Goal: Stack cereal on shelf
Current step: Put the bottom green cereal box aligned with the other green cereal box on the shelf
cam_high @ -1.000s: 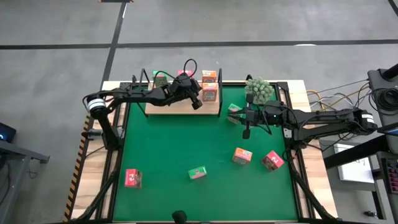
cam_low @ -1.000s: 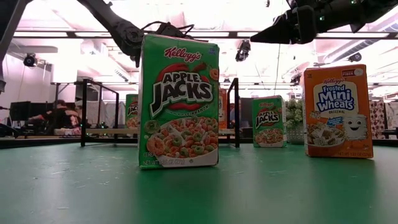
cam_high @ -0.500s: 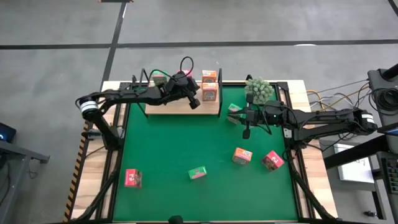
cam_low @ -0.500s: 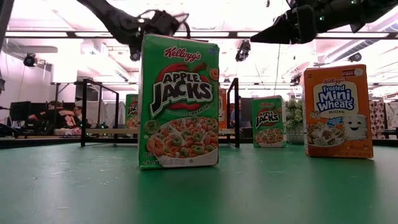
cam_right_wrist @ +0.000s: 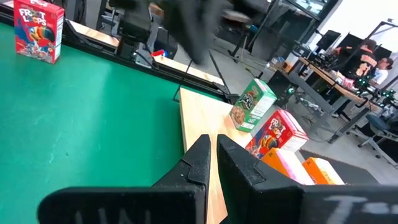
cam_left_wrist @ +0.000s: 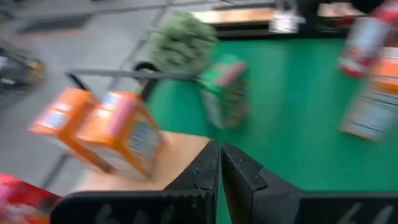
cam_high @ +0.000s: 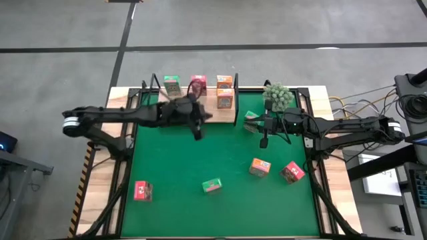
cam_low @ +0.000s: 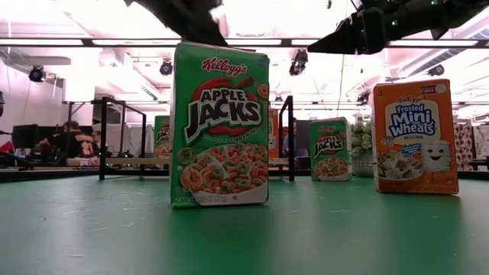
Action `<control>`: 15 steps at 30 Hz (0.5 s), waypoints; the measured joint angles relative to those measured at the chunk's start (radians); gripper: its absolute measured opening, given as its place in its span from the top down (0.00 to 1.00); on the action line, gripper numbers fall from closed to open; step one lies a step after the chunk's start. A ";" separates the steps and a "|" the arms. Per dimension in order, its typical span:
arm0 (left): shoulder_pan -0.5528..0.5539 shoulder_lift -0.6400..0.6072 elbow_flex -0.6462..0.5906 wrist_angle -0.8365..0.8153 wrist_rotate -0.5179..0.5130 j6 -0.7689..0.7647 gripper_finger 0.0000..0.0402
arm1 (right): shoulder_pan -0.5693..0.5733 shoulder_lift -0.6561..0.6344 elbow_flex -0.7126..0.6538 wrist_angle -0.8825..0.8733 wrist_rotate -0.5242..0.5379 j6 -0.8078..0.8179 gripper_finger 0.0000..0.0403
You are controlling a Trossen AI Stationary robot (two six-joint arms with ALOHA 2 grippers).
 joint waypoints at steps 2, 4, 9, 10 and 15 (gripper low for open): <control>-0.060 -0.035 0.009 -0.092 0.001 -0.081 1.00 | 0.000 0.000 0.000 0.000 0.000 -0.013 0.96; -0.118 -0.056 0.041 -0.190 0.002 -0.191 1.00 | 0.000 0.000 0.000 0.009 0.000 -0.023 0.96; -0.219 -0.045 0.186 -0.350 0.051 -0.399 1.00 | 0.000 0.000 0.000 0.043 0.000 -0.054 0.96; -0.233 -0.032 0.222 -0.385 0.076 -0.442 1.00 | 0.000 0.000 0.000 0.047 0.000 -0.063 0.96; -0.319 0.059 0.386 -0.521 0.114 -0.670 1.00 | 0.000 0.000 0.000 0.068 -0.001 -0.094 0.96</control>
